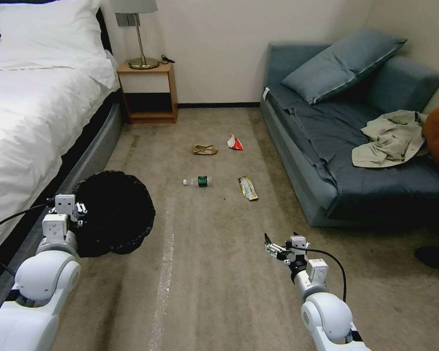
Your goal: Pick up the trash bin, then pick up the garbage on the floor and place it into the trash bin.
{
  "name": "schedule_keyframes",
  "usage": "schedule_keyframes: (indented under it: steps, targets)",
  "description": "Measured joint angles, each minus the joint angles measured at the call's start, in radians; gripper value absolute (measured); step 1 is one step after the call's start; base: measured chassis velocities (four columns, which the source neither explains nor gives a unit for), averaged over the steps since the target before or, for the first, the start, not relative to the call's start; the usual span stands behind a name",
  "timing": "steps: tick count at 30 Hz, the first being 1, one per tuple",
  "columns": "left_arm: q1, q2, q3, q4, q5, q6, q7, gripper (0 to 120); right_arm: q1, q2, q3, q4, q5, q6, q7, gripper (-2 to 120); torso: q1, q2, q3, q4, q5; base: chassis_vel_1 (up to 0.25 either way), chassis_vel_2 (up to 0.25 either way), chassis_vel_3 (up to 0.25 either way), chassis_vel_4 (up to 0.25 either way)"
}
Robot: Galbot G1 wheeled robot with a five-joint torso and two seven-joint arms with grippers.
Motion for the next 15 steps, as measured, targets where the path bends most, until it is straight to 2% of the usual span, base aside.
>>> schedule_keyframes:
  steps: [15]
  targets:
    - [-0.008,0.006,0.003,0.016,0.008,-0.011,0.005,5,0.017,-0.006,-0.004,-0.026,0.010,-0.002,-0.002,100,0.000,0.000,0.000,0.0000,0.0000,0.000,0.000,0.000,0.000]
